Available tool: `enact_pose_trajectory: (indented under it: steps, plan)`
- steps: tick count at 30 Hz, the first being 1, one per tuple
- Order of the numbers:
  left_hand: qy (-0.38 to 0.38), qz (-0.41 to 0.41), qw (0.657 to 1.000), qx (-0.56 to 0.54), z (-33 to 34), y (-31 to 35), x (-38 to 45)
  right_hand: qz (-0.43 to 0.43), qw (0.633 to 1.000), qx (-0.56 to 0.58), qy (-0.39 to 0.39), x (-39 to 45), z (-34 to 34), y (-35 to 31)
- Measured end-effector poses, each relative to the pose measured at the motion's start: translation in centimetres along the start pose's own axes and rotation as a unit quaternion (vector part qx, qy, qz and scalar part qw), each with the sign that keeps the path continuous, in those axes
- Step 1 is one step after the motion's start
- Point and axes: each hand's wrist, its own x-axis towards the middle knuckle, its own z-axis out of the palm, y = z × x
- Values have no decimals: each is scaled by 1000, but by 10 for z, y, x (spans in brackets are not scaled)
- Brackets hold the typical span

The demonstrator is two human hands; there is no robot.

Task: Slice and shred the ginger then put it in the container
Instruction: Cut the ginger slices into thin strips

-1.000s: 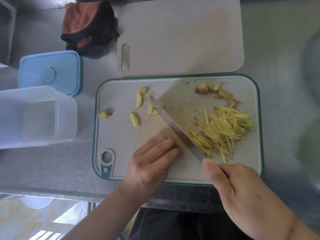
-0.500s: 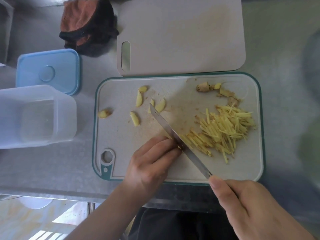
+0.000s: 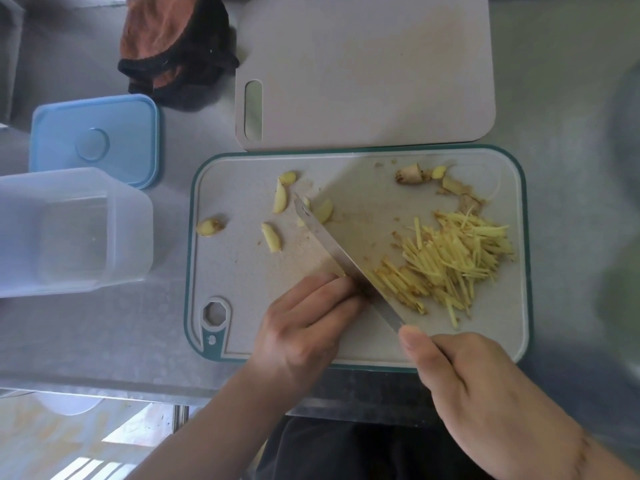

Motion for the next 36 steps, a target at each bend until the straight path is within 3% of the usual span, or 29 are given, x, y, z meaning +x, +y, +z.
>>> enact_pose_trajectory:
  steps: [12,29,36]
  plan:
    - [8,-4,1000,-17,0,-1,-3,43,999,19,-21,-18,-7,0]
    - [-4,-8,1000,-17,0,-1,-1,28,999,12,-18,0,-1,1]
    - [1,-16,1000,-15,-1,-1,-3,32,999,4,21,-3,-7,6]
